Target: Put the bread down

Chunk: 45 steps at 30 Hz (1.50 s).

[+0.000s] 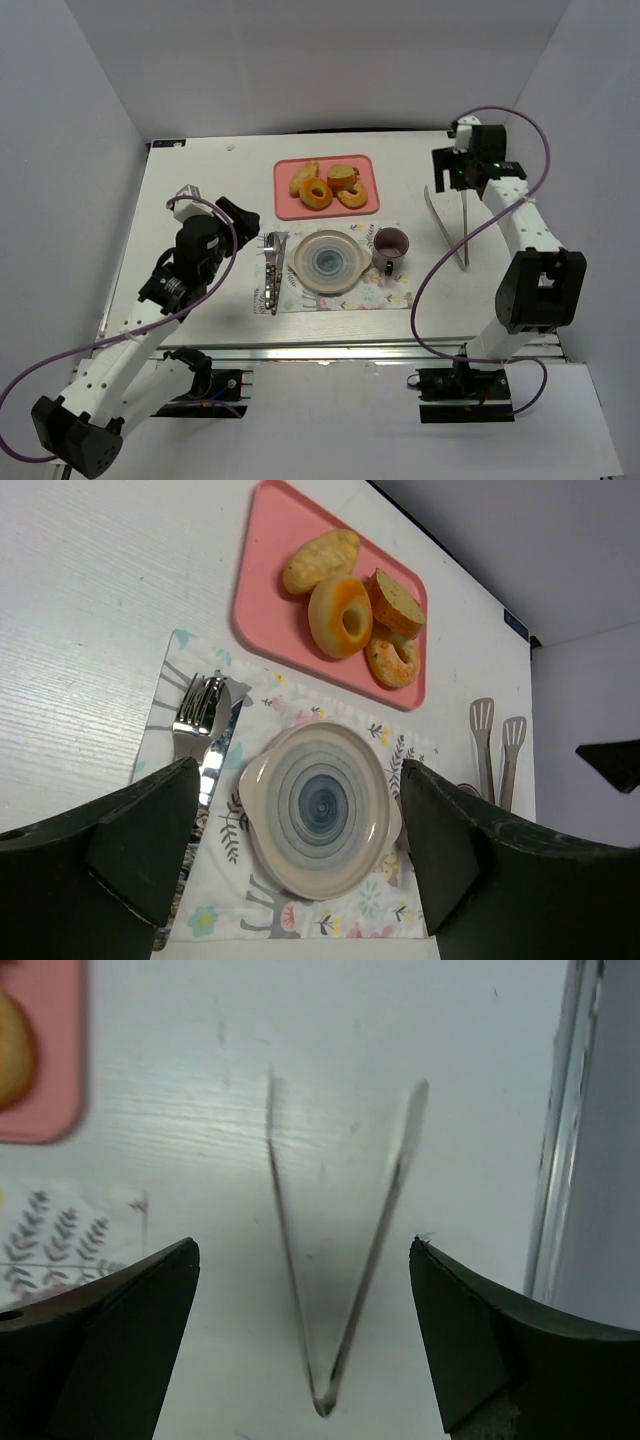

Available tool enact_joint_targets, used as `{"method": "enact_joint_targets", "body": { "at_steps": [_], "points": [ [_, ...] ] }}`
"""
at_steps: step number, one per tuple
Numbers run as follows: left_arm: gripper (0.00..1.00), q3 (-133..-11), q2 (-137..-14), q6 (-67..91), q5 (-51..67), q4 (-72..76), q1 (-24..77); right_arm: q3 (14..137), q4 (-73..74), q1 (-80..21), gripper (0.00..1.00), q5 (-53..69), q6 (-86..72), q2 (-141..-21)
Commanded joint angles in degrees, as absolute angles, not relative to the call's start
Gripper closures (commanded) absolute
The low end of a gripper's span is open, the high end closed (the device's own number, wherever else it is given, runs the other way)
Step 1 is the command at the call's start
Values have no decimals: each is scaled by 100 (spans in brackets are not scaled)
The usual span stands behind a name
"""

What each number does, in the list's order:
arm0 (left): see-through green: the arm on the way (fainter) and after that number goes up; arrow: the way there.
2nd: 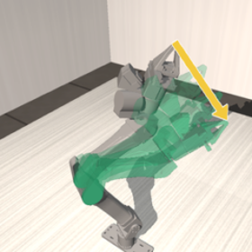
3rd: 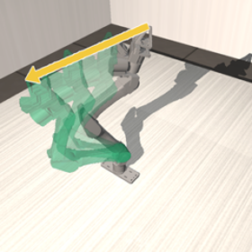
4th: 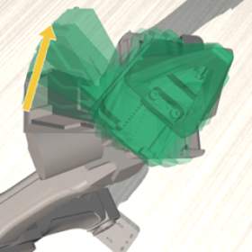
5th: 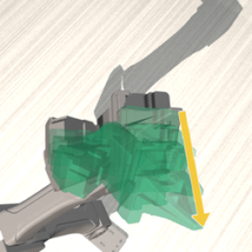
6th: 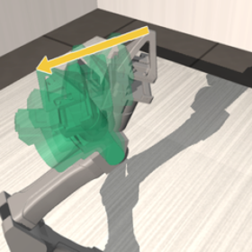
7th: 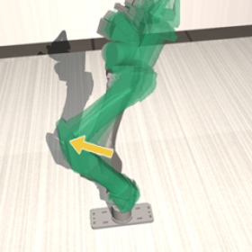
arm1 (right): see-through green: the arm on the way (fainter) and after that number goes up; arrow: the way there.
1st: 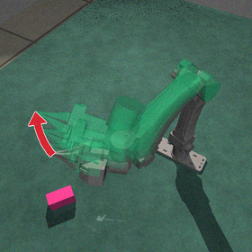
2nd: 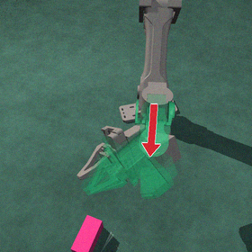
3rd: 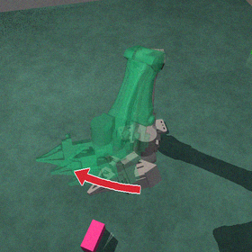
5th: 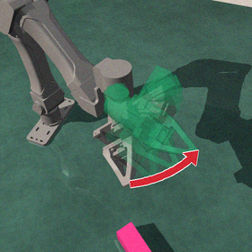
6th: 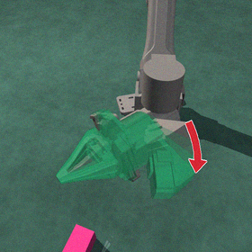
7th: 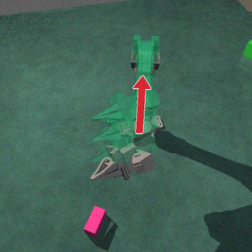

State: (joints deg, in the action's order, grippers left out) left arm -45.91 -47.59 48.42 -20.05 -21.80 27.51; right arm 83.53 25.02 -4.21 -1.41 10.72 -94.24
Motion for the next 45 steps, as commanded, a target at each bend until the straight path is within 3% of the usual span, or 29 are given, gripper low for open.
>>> {"method": "enact_joint_targets", "body": {
  "at_steps": [1, 5, 7, 8, 9, 11, 12, 14, 15, 17, 18, 26, 37, 40, 42, 45],
  "points": [
    [10, -4764, -4693, 4667, -1907, -2022, 2760, 8008, 2496, -63, 11, 130, 1124, -8904],
    [9, -4650, -4632, 4676, -1881, -1925, 2760, 7463, 2794, 281, 11, 912, 2362, -8430],
    [9, -4623, -4606, 4667, -1863, -1907, 2760, 7068, 2734, 491, 23, 1353, 2601, -8245],
    [9, -4614, -4588, 4667, -1863, -1925, 2760, 6962, 2707, 544, 34, 1397, 2628, -8227],
    [9, -4606, -4570, 4658, -1881, -1925, 2760, 6796, 2681, 597, 67, 1432, 2645, -8218],
    [9, -4579, -4500, 4641, -1898, -1934, 2760, 6672, 2715, 729, 98, 1406, 2698, -8305],
    [9, -4570, -4483, 4632, -1907, -1951, 2760, 6627, 2777, 764, 98, 1415, 2750, -8445],
    [9, -4509, -4395, 4641, -1916, -1934, 2760, 6653, 3067, 800, 52, 1406, 2883, -8648],
    [9, -4465, -4360, 4658, -1916, -1916, 2760, 6679, 3128, 835, 36, 1363, 2865, -8866],
    [9, -4360, -4290, 4737, -1899, -1881, 2760, 6767, 3182, 879, 15, 1231, 2743, -9130],
    [9, -4333, -4263, 4737, -1890, -1881, 2760, 6768, 3156, 879, 11, 1204, 2733, -9201],
    [9, -4359, -4280, 4772, -1942, -2013, 2760, 7110, 2778, 879, 12, 800, 2418, -10440],
    [9, -4579, -4518, 4737, -1951, -2118, 2760, 7357, 2470, 765, 28, 808, 1898, -11206],
    [9, -4535, -4465, 4755, -1969, -2109, 2760, 7216, 2513, 765, 42, 949, 1960, -11171],
    [9, -4535, -4447, 4764, -1960, -2118, 2760, 7242, 2575, 773, 60, 1045, 2004, -11119],
    [9, -4553, -4430, 4764, -1960, -2179, 2760, 7338, 2601, 773, 76, 1160, 2083, -10777]
  ]
}}
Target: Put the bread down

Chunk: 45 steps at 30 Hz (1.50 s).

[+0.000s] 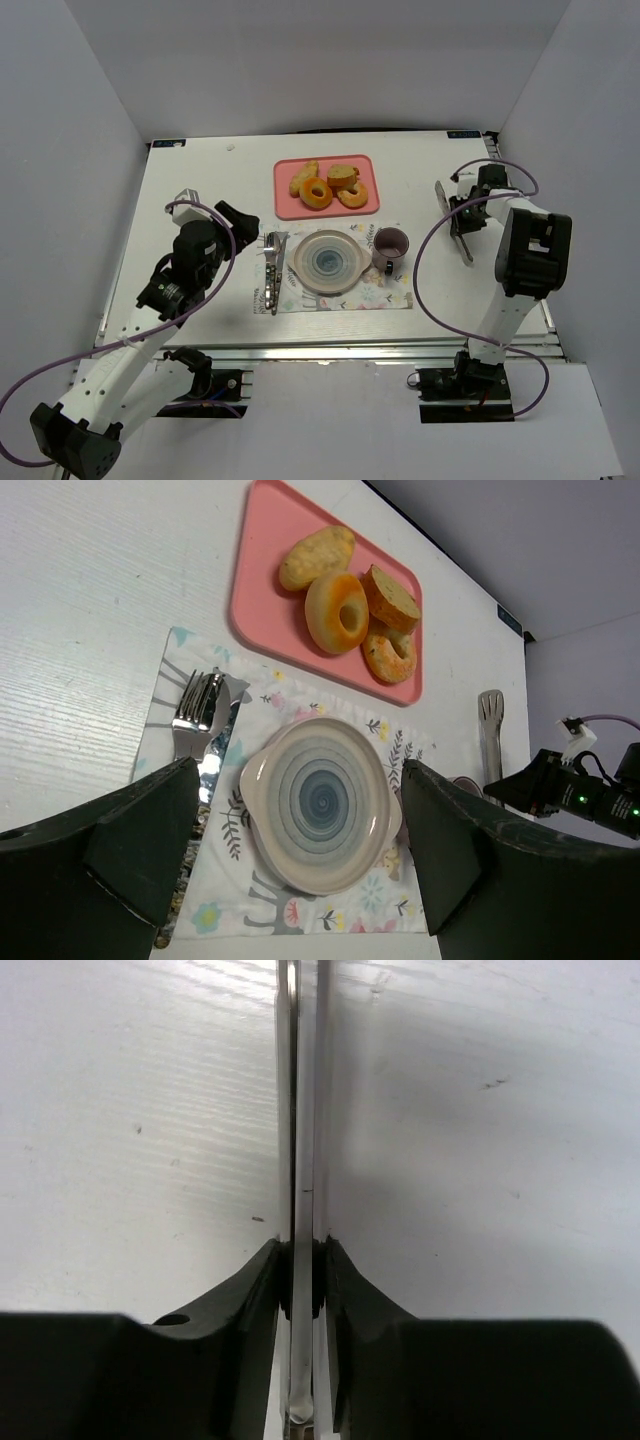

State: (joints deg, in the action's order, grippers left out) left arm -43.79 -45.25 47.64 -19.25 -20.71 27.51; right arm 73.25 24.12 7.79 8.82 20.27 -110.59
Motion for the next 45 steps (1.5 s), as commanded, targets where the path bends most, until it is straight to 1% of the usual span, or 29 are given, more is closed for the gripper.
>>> {"method": "enact_joint_targets", "body": {
  "at_steps": [1, 3, 4, 5, 6, 8, 9, 10, 11, 14, 20, 27, 34, 41, 45],
  "points": [
    [9, -4570, -4412, 4755, -1969, -2197, 2760, 7391, 2619, 773, 76, 1204, 2109, -10645],
    [9, -4588, -4403, 4746, -1986, -2215, 2760, 7653, 2672, 704, 76, 1388, 2285, -10294],
    [9, -4588, -4395, 4746, -2004, -2215, 2760, 7768, 2724, 660, 74, 1441, 2363, -10196],
    [9, -4588, -4386, 4746, -2004, -2215, 2760, 7917, 2786, 607, 72, 1476, 2425, -10126],
    [9, -4579, -4394, 4746, -1995, -2180, 2760, 8058, 2960, 467, 66, 1503, 2513, -10047],
    [9, -4562, -4412, 4755, -1978, -2136, 2760, 8515, 3137, 326, 61, 1564, 2566, -10020],
    [9, -4562, -4421, 4755, -1960, -2110, 2760, 8656, 3268, 177, 55, 1599, 2558, -10037],
    [9, -4570, -4438, 4755, -1960, -2109, 2760, 8788, 3330, 97, 52, 1626, 2532, -10055],
    [9, -4579, -4438, 4755, -1951, -2101, 2760, 9067, 3392, -43, 47, 1635, 2496, -10107],
    [9, -4597, -4403, 4755, -1977, -2144, 2760, 9560, 3559, -517, 44, 1679, 2382, -10265],
    [9, -4553, -4193, 4808, -2083, -2311, 2760, 10256, 3735, -1247, 45, 1836, 2312, -10573],
    [9, -4561, -4122, 4869, -2145, -2443, 2760, 11547, 3859, -1880, 47, 1951, 1883, -11547],
    [9, -4614, -4175, 4939, -2224, -2549, 2760, 11707, 3481, -1960, 47, 2030, 810, -12128],
    [9, -4693, -4342, 5001, -2267, -2628, 2760, 12137, 3270, -2013, 48, 2469, 186, -12647],
    [9, -4772, -4500, 5010, -2268, -2637, 2760, 12182, 3156, -2030, 47, 2628, -306, -12788]
  ]
}}
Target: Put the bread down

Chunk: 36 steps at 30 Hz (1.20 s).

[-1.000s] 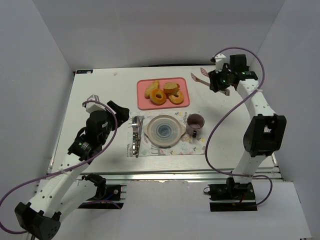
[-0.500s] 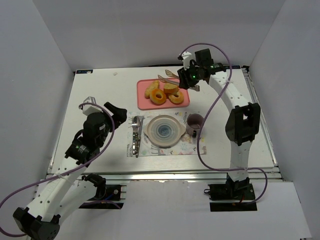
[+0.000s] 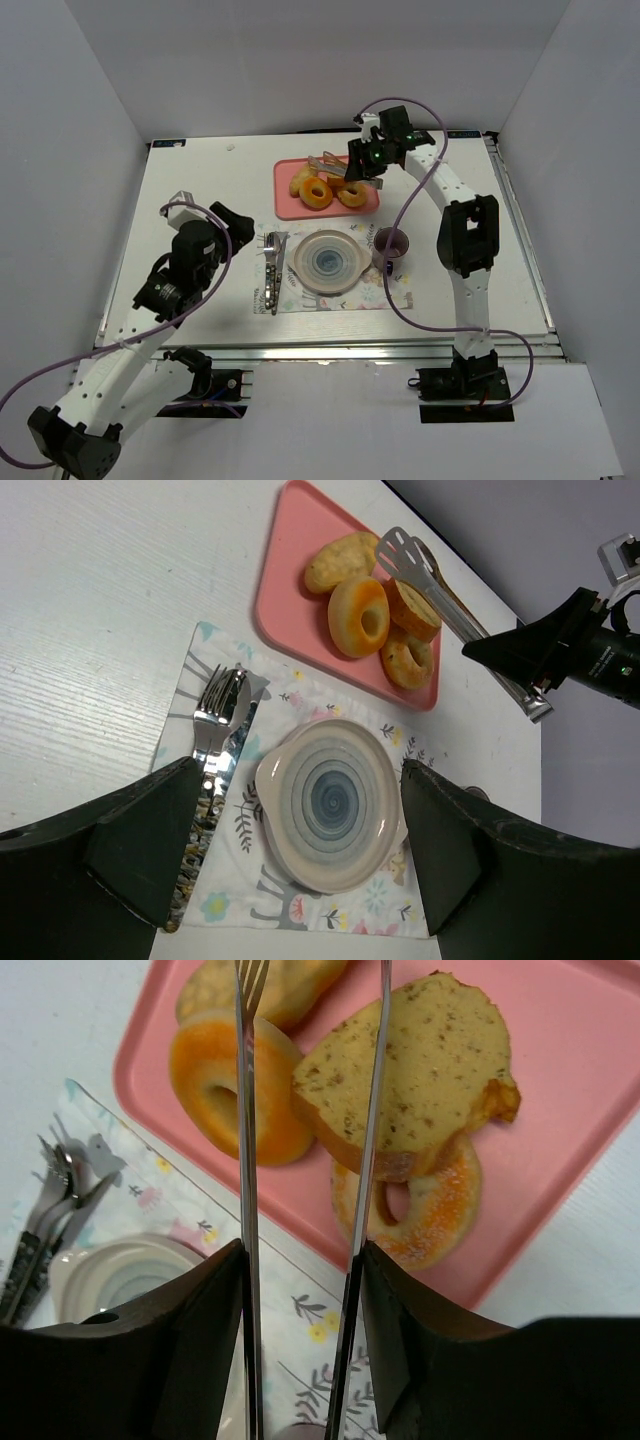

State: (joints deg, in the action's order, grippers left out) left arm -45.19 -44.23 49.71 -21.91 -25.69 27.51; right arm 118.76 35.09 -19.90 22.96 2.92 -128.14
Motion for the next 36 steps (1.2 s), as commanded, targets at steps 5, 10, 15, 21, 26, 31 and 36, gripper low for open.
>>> {"method": "enact_joint_targets", "body": {
  "at_steps": [5, 10, 15, 21, 26, 31, 36],
  "points": [
    [9, -4834, -4658, 5010, -2241, -2593, 2760, 12032, 3094, -2066, 47, 2417, -817, -12814],
    [9, -4895, -4834, 4984, -2180, -2593, 2760, 12059, 3067, -2127, 46, 2250, -1107, -12876],
    [9, -4922, -4904, 4966, -2162, -2593, 2760, 12085, 3050, -2223, 46, 1987, -1335, -12990],
    [9, -4913, -4878, 4992, -2206, -2672, 2760, 12181, 3041, -2338, 46, 1652, -1670, -13113],
    [9, -4904, -4887, 5019, -2224, -2690, 2760, 12252, 3023, -2382, 46, 1758, -1828, -13227],
    [9, -4957, -4966, 5010, -2232, -2733, 2760, 12235, 2997, -2443, 46, 1986, -2030, -13237],
    [9, -4922, -4983, 5027, -2233, -2698, 2760, 12173, 2988, -2443, 46, 2206, -2241, -13070]
  ]
}}
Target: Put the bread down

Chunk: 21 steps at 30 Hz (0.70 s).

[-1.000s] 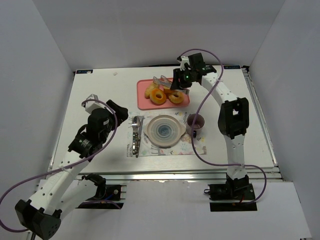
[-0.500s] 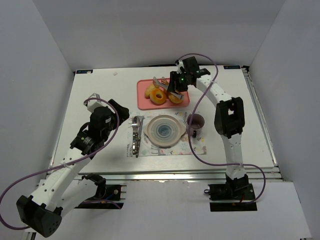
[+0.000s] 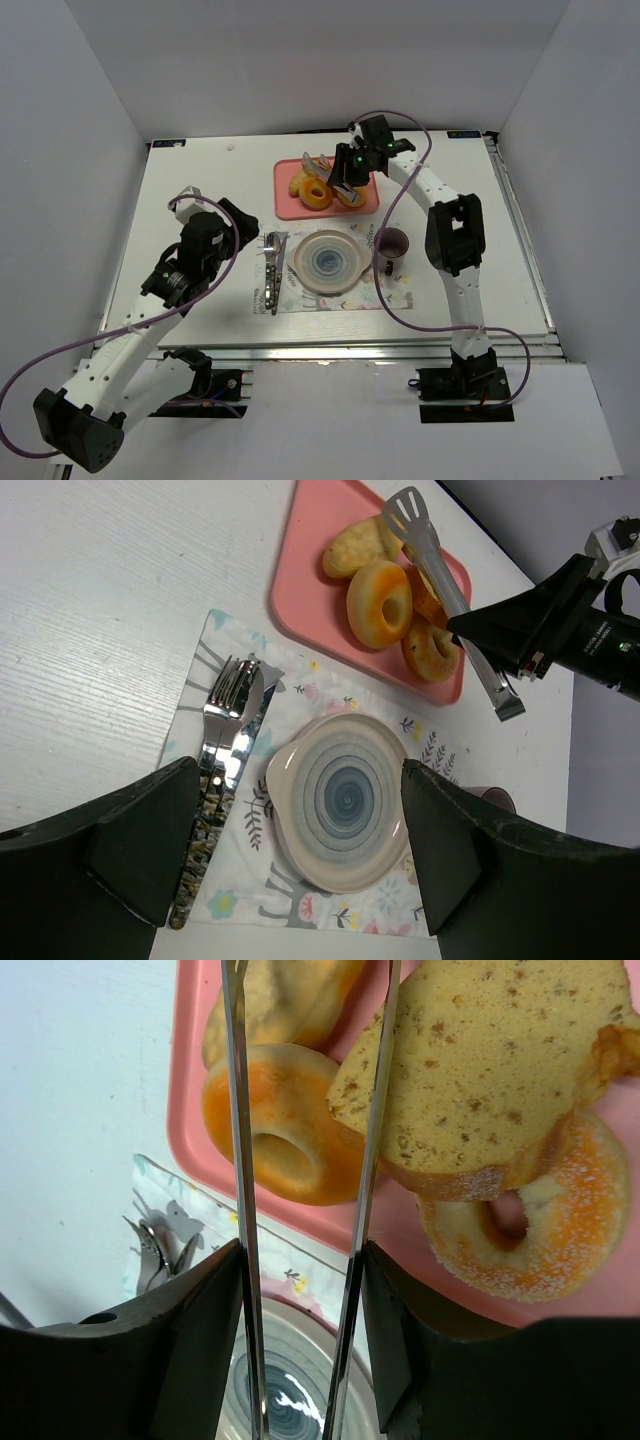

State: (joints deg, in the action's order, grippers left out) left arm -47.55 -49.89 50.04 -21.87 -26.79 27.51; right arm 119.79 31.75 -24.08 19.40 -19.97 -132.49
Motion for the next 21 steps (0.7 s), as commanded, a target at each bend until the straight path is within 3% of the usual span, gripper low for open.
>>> {"method": "enact_joint_targets", "body": {
  "at_steps": [1, 10, 21],
  "points": [
    [9, -4913, -4983, 5036, -2224, -2681, 2760, 12164, 2988, -2443, 46, 2223, -2267, -13061],
    [9, -4931, -5010, 5019, -2224, -2698, 2760, 12050, 2962, -2452, 47, 2294, -2531, -12981],
    [9, -4948, -4992, 5036, -2241, -2698, 2760, 11936, 2971, -2443, 72, 2303, -2505, -12999]
  ]
}}
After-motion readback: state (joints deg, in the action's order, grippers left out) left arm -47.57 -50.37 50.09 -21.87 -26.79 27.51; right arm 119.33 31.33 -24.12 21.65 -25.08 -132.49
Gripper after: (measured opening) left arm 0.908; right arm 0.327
